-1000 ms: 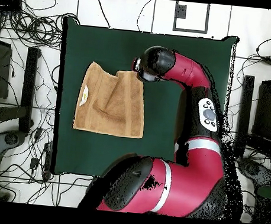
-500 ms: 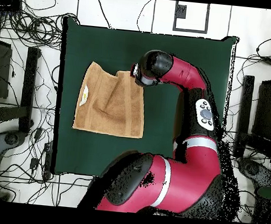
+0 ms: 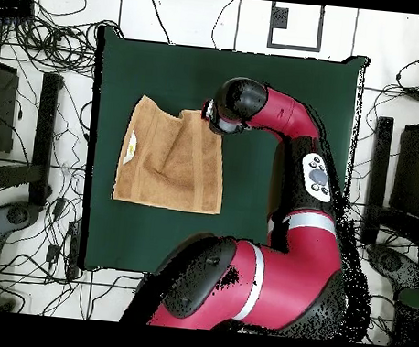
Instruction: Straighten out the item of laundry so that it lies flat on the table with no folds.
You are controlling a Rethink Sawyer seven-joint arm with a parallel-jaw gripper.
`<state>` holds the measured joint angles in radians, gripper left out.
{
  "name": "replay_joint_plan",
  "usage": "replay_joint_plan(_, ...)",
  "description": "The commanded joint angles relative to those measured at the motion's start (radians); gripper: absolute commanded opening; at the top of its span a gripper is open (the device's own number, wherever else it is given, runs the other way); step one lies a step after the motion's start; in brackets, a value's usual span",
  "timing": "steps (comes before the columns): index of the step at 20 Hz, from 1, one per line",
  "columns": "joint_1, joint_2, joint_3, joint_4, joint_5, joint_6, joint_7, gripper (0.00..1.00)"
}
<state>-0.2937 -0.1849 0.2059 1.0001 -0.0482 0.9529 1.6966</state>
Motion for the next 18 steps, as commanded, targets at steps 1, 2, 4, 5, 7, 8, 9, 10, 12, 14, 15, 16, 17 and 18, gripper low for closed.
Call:
replay_joint_plan(1, 0.033, 0.009, 0.094, -0.014, -0.02, 0.074, -0.083, 1.0)
replay_joint_plan(2, 0.037, 0.018, 0.092, -0.033, -0.022, 0.082, -0.08, 1.0)
replay_joint_plan(4, 0.039, 0.024, 0.088, -0.047, -0.025, 0.086, -0.079, 1.0)
replay_joint_plan(5, 0.04, 0.025, 0.087, -0.05, -0.026, 0.089, -0.08, 1.0)
replay_joint_plan(7, 0.041, 0.029, 0.085, -0.055, -0.028, 0.093, -0.083, 1.0)
replay_joint_plan(8, 0.041, 0.03, 0.085, -0.054, -0.029, 0.091, -0.084, 1.0)
replay_joint_plan(9, 0.04, 0.03, 0.084, -0.053, -0.029, 0.089, -0.084, 1.0)
replay_joint_plan(10, 0.04, 0.03, 0.084, -0.052, -0.03, 0.087, -0.085, 1.0)
replay_joint_plan(12, 0.04, 0.031, 0.081, -0.052, -0.031, 0.083, -0.082, 1.0)
replay_joint_plan(14, 0.043, 0.028, 0.073, -0.05, -0.036, 0.087, -0.078, 1.0)
replay_joint_plan(15, 0.045, 0.028, 0.07, -0.054, -0.039, 0.094, -0.077, 1.0)
replay_joint_plan(16, 0.045, 0.034, 0.068, -0.059, -0.041, 0.099, -0.081, 1.0)
replay_joint_plan(17, 0.044, 0.037, 0.069, -0.06, -0.042, 0.099, -0.084, 1.0)
replay_joint_plan(18, 0.043, 0.04, 0.07, -0.055, -0.044, 0.094, -0.089, 1.0)
